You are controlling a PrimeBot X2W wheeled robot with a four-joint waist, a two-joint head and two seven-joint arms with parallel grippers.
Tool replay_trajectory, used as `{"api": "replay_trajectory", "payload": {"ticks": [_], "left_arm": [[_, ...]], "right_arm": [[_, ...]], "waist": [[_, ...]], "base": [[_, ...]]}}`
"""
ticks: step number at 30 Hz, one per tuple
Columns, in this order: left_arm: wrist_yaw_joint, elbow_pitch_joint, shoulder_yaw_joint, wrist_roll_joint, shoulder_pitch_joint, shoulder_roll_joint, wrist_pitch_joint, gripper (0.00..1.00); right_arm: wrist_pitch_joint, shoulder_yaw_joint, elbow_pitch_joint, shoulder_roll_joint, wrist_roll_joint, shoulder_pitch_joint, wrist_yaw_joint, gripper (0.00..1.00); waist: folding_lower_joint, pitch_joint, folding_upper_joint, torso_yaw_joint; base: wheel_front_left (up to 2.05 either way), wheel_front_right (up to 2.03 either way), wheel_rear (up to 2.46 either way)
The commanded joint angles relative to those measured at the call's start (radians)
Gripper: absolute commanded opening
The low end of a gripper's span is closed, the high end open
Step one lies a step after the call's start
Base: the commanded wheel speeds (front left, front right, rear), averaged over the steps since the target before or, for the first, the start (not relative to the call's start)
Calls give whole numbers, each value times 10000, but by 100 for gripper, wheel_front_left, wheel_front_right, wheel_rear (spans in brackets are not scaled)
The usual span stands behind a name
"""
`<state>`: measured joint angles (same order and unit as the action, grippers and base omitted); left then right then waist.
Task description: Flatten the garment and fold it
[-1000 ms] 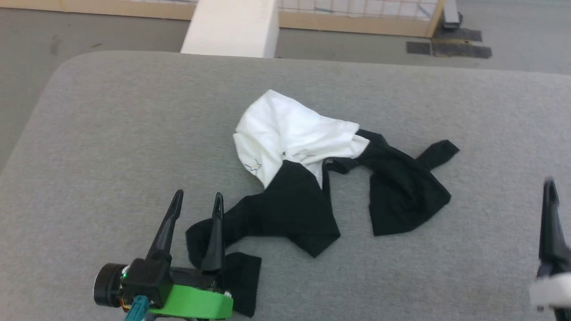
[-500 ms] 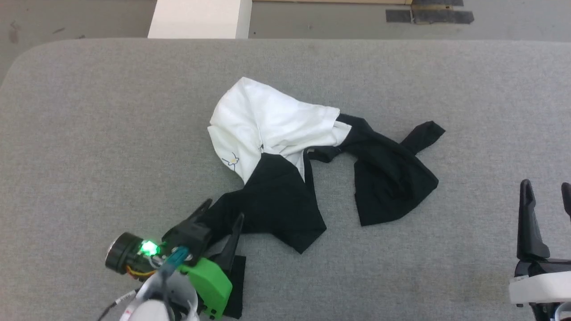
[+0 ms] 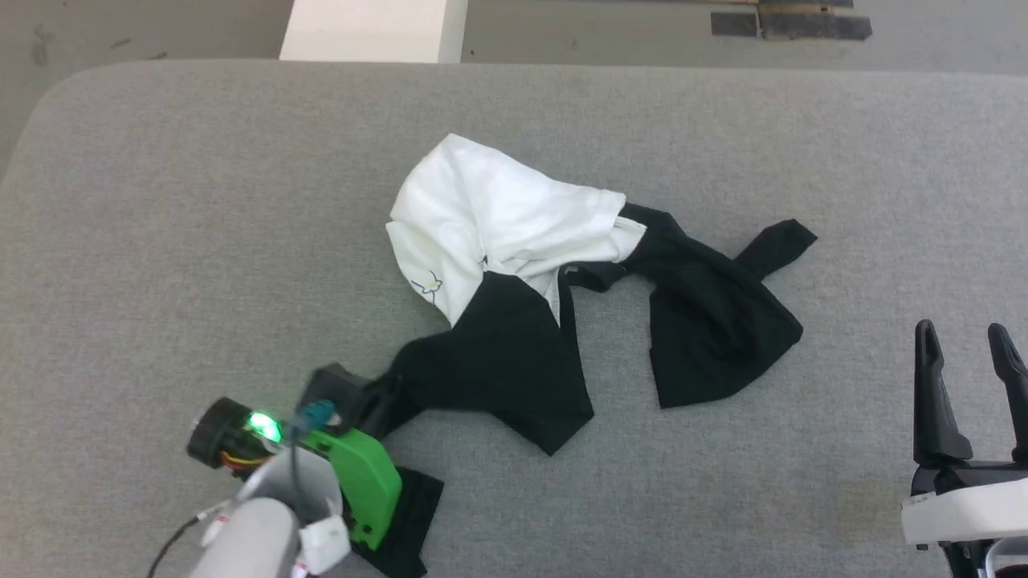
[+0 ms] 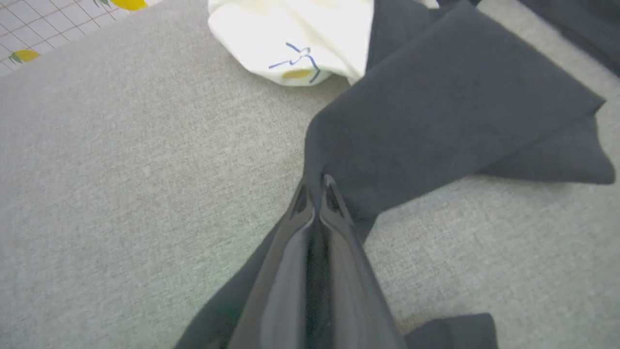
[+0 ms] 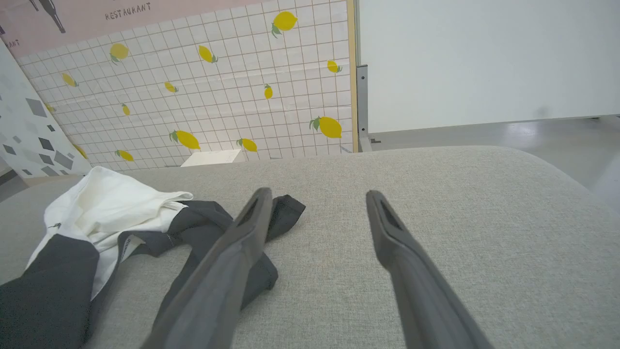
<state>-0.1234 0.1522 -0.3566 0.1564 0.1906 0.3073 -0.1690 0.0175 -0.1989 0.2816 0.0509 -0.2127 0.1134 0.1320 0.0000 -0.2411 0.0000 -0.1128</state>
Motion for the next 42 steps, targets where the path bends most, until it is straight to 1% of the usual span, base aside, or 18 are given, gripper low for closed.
{"api": "replay_trajectory", "payload": {"ticks": [1, 5, 9, 11, 13, 16, 18, 20, 23, 24, 25, 28, 29, 33, 36, 38, 41, 42], "left_arm": [[32, -109, 192, 133, 182, 1, 177, 0], [498, -1013, 1191, 810, 170, 28, 599, 0], [1349, -2327, 2572, 1282, 49, 304, 615, 0], [1821, -2799, 3398, 1461, -187, 565, 482, 0], [2250, -2991, 4092, 1475, -550, 835, 342, 0], [2787, -2940, 4883, 1625, -1261, 914, 123, 0], [3068, -2755, 5206, 1705, -1782, 815, 59, 0], [3210, -2528, 5335, 1928, -2163, 500, 155, 0], [3076, -2061, 5130, 2267, -2376, -60, 576, 0], [3006, -1901, 5042, 2354, -2360, -221, 744, 63], [2922, -1690, 4920, 2439, -2314, -412, 945, 100], [2723, -1299, 4623, 2508, -2043, -810, 1623, 100], [2633, -1415, 4455, 2402, -1827, -961, 2172, 100], [2208, -2754, 3826, 2092, -1445, -1103, 2991, 100], [1792, -3753, 3064, 1616, -1209, -920, 2980, 100], [1542, -4074, 2482, 1081, -960, -663, 2744, 100], [1128, -4082, 1610, 654, -522, -545, 2216, 100], [912, -3955, 1259, 441, -350, -430, 1991, 100]], "right_arm": [[-31, 17, 54, -6, -55, -64, -13, 100], [-115, 27, 140, -6, -50, 56, -13, 100], [-229, 12, 266, -6, -31, 128, -13, 100], [-292, -6, 357, -6, -30, 138, -13, 100], [-358, -21, 440, -6, -35, 127, -13, 100], [-495, -151, 518, -6, 16, 91, -13, 100], [-596, -226, 550, -6, 67, 67, -13, 100], [-674, -299, 579, -6, 101, 61, -13, 100], [-796, -358, 590, -7, 140, 90, -13, 100], [-841, -341, 589, -7, 153, 92, -13, 100], [-895, -319, 590, -7, 171, 82, -13, 100], [-996, -237, 617, -7, 188, 18, -13, 100], [-1044, -183, 619, -7, 181, -16, -13, 100], [-1074, -208, 629, -7, 145, 22, -13, 100], [-1058, -209, 656, -7, 121, 59, -13, 100], [-1040, -179, 672, -7, 103, 19, -13, 100], [-1004, -152, 686, -7, 66, -68, -13, 100], [-991, -134, 685, -7, 66, -109, -13, 100]], "waist": [[0, 170, 0, -102], [0, 390, 0, -278], [0, 448, 0, -445], [0, 375, 0, -506], [0, 263, 0, -517], [0, 108, 0, -526], [0, 27, 0, -536], [0, -17, 0, -568], [0, -1, 0, -709], [0, 22, 0, -750], [0, 61, 0, -807], [0, 194, 0, -922], [0, 299, 0, -948], [0, 411, 0, -997], [0, 291, 0, -971], [0, 153, 0, -904], [0, -93, 0, -765], [0, -193, 0, -697]], "base": [[0, 0, 0], [0, 0, 0], [0, 0, 0], [0, 0, 0], [0, 0, 0], [0, 0, 0], [0, 0, 0], [0, 0, 0], [0, 0, 0], [0, 0, 0], [0, 0, 0], [0, 0, 0], [0, 0, 0], [0, 0, 0], [0, 0, 0], [0, 0, 0], [0, 0, 0], [0, 0, 0]]}}
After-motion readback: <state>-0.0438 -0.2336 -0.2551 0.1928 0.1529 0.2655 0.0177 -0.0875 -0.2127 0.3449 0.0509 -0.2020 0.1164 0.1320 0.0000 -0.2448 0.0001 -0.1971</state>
